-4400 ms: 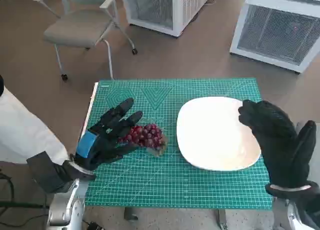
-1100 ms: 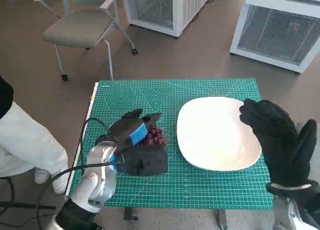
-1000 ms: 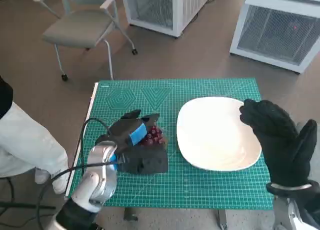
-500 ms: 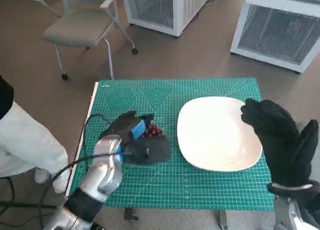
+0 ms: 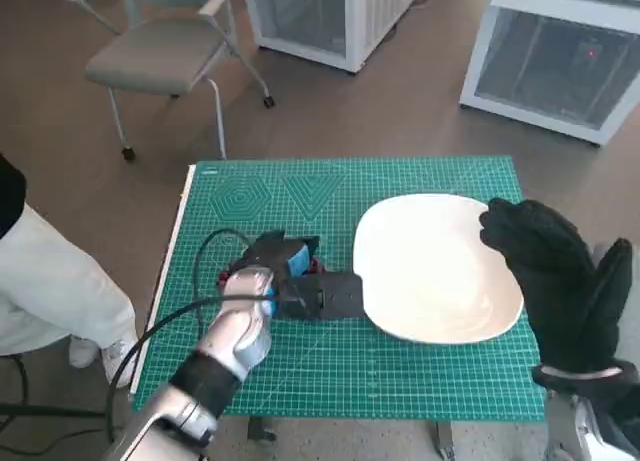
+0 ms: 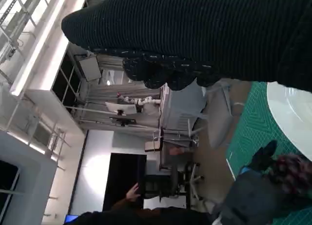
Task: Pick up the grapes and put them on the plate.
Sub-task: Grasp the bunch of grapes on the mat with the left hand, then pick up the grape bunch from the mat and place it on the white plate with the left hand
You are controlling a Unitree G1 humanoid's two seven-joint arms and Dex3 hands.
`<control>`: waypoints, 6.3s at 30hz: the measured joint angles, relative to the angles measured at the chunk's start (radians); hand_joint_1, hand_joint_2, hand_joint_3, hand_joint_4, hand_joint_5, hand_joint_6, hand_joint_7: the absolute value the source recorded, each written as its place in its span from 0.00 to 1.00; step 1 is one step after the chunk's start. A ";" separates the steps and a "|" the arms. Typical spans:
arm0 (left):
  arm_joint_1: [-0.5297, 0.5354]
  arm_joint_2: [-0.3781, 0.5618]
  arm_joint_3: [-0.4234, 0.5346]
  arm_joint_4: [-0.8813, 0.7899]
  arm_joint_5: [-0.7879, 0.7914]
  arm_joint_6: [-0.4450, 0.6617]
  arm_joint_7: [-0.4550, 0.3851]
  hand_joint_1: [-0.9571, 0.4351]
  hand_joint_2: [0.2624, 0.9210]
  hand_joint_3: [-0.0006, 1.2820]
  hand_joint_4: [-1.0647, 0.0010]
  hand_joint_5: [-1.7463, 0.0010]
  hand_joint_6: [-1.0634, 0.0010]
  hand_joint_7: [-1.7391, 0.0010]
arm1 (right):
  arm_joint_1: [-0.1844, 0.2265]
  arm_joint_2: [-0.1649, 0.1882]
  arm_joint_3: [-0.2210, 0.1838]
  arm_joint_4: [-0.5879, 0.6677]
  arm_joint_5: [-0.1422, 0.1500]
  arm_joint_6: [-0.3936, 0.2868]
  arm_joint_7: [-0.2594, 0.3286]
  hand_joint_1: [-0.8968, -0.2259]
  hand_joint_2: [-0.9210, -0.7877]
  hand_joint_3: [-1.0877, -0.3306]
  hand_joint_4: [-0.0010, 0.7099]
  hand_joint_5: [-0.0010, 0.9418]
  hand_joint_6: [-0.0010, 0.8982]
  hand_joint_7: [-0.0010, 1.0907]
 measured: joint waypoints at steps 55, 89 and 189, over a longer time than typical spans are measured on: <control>-0.024 0.040 -0.032 0.127 -0.072 -0.189 0.161 0.69 1.00 0.27 0.68 0.13 0.68 0.14 | -0.009 0.001 -0.005 0.009 0.000 0.000 0.009 0.81 0.00 0.62 0.59 0.85 0.25 0.90; 0.072 0.134 0.029 -0.220 -0.103 -0.149 0.093 0.69 0.73 0.46 0.60 0.13 0.57 0.18 | -0.014 0.001 -0.008 0.023 0.000 -0.004 0.012 0.80 0.00 0.63 0.60 0.85 0.25 0.90; -0.188 -0.093 0.093 -0.447 -0.213 -0.296 -0.047 0.70 0.99 0.06 0.37 0.27 0.39 0.41 | 0.069 0.003 -0.050 -0.061 -0.010 -0.051 -0.048 0.81 0.00 0.62 0.61 0.82 0.28 0.90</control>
